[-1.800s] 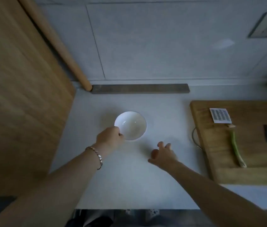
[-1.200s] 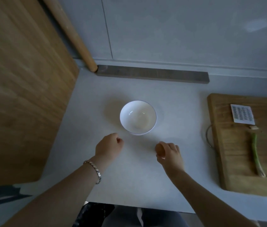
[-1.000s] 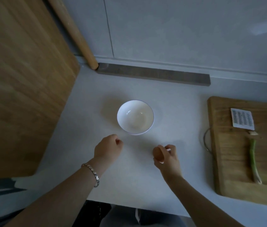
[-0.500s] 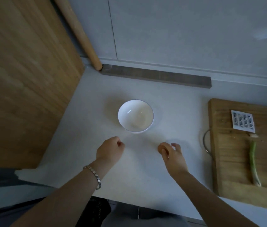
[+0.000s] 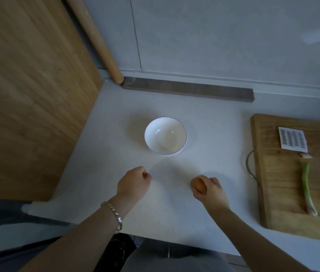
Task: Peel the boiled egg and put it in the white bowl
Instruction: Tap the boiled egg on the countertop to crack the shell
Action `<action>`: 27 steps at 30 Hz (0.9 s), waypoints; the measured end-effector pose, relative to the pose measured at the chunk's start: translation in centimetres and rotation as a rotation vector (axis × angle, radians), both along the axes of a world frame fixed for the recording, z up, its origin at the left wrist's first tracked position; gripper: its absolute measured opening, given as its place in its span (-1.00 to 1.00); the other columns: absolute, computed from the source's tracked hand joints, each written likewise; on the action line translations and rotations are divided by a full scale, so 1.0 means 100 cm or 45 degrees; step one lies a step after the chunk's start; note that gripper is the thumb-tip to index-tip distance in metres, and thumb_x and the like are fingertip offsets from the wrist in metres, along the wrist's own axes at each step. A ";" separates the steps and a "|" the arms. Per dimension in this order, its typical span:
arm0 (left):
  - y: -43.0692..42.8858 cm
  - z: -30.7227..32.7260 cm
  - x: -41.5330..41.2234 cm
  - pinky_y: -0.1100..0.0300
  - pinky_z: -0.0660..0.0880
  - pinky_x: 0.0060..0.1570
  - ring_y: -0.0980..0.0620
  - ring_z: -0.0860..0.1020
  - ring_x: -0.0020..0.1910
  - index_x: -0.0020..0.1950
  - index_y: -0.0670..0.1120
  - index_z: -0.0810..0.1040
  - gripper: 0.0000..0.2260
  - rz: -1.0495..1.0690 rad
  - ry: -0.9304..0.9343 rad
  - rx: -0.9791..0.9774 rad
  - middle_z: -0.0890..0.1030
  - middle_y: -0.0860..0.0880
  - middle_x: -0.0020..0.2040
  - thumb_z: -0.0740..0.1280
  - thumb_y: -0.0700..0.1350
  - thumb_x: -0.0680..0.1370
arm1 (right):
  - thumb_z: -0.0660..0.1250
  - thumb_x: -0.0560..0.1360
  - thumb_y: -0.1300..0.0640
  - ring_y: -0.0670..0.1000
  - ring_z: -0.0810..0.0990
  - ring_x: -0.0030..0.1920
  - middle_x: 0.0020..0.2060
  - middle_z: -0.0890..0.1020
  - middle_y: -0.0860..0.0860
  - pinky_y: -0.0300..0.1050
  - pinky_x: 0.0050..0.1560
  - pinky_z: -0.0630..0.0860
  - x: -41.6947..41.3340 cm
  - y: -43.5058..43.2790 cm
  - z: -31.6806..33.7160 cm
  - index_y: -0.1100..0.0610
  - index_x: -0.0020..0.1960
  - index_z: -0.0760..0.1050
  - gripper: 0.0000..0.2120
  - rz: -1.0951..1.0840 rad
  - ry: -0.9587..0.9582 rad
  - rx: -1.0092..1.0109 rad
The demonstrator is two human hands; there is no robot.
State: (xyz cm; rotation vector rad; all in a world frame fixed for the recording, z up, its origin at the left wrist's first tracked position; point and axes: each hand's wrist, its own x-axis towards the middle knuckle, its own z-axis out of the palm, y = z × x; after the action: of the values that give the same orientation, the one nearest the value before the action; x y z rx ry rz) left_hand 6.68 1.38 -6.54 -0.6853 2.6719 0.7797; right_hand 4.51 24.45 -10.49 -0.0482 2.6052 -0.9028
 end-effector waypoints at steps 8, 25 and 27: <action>-0.003 0.003 0.003 0.19 0.33 -0.27 -0.04 0.43 -0.28 -0.29 -0.06 0.42 -0.85 -0.005 0.015 0.016 0.51 -0.02 -0.29 0.20 -0.09 0.48 | 0.33 0.43 0.06 0.00 0.48 -0.30 -0.05 0.37 0.02 -0.14 -0.14 0.48 -0.007 -0.015 0.005 0.16 -0.01 0.46 -0.78 -0.045 -0.068 0.098; -0.007 0.002 -0.003 0.19 0.31 -0.29 -0.05 0.44 -0.29 -0.32 -0.05 0.39 -0.82 0.003 0.023 0.032 0.42 0.05 -0.40 0.19 -0.09 0.48 | 0.40 0.40 0.18 0.11 0.44 0.16 0.18 0.47 0.10 -0.07 0.12 0.45 -0.007 -0.018 0.002 0.07 0.20 0.42 -0.61 0.179 0.086 0.045; -0.008 0.000 -0.003 0.19 0.32 -0.28 -0.03 0.45 -0.28 -0.29 -0.06 0.42 -0.84 0.006 0.032 0.031 0.44 0.05 -0.38 0.20 -0.09 0.49 | 0.42 0.38 0.18 0.09 0.39 0.16 0.14 0.50 0.07 -0.13 0.11 0.41 -0.009 -0.018 0.002 0.06 0.17 0.45 -0.63 0.155 0.115 -0.030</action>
State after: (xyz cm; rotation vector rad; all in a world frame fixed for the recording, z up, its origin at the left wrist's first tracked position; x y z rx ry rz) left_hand 6.38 0.62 -6.55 -0.6800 2.6793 0.8264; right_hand 3.63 22.64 -10.34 -0.2564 2.6416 -0.9076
